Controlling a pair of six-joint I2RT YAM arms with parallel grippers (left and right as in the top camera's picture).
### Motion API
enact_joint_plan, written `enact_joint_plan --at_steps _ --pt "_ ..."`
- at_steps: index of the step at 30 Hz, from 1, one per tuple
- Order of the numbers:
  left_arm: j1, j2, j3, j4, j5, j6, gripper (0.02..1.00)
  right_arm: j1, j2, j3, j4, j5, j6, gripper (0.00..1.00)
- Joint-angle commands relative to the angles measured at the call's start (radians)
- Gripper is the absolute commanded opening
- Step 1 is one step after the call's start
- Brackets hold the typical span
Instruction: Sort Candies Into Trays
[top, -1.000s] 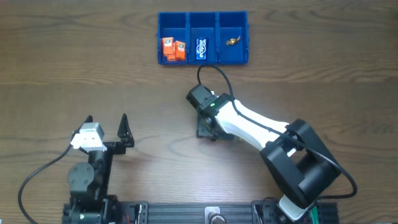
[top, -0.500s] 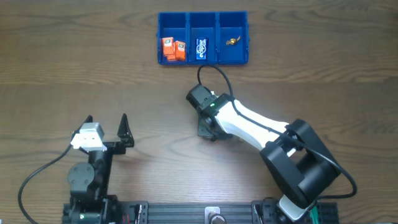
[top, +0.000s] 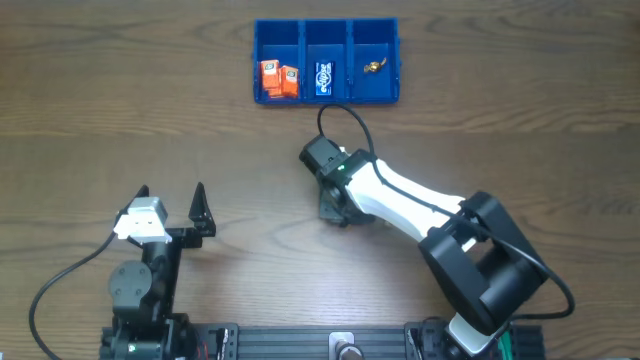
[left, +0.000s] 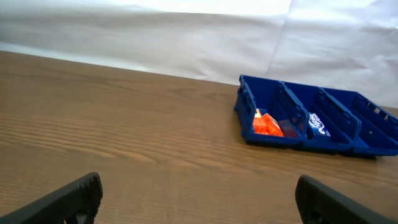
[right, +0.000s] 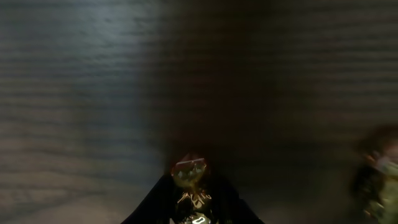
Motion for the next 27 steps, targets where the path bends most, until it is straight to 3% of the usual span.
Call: enact_joint_plan --at_steps 1,7,15,27 --pt "0.005 -0.006 -0.014 -0.043 0.007 0.014 0.998 -0.076 -0.096 0.190 -0.134 0.100 -0.113 0.180" --pt "0.005 -0.006 -0.014 -0.043 0.007 0.014 0.998 -0.255 -0.017 0.563 -0.290 0.136 -0.311 0.178" --pt "0.005 -0.006 -0.014 -0.043 0.007 0.014 0.998 -0.410 0.301 1.023 -0.306 0.136 -0.489 0.176" --pt "0.005 -0.006 -0.014 -0.043 0.007 0.014 0.998 -0.435 0.484 1.074 -0.179 0.090 -0.528 0.178"
